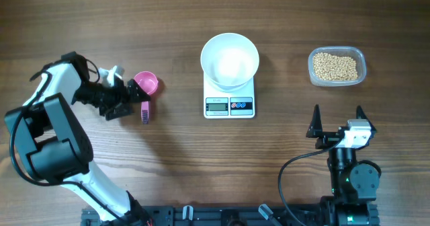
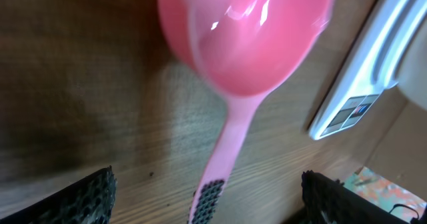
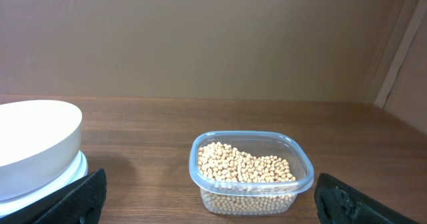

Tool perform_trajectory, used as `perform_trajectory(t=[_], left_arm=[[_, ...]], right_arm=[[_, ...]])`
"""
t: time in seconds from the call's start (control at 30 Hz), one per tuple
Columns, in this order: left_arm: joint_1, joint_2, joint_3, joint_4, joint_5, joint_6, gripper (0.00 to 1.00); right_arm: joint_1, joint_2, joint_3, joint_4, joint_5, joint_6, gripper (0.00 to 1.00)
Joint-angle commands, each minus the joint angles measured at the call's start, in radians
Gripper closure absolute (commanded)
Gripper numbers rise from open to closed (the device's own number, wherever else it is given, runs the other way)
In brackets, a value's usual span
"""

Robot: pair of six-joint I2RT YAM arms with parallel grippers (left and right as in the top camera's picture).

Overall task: Scoop item into bowl and weigh 150g on scale
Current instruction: 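Reach the left gripper to the pink scoop and grasp its handle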

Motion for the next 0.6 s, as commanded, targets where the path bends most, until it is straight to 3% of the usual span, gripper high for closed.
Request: perform_trajectory(t=[0.0, 0.23, 0.57], left_arm=[[0.003, 0.014, -0.056, 0.069, 0.086, 0.019, 0.08], [-0.005, 0.014, -0.065, 0.194, 0.115, -0.011, 0.14], [-0.084, 0.034, -0.065, 0.213, 0.110, -0.014, 0.23]], right_arm=[[-0.005, -0.006, -0.001, 0.003, 0.006, 0.019, 0.00], [-0.005, -0.006, -0.001, 0.003, 0.006, 0.019, 0.00], [-0.005, -0.006, -0.001, 0.003, 0.006, 0.019, 0.00]])
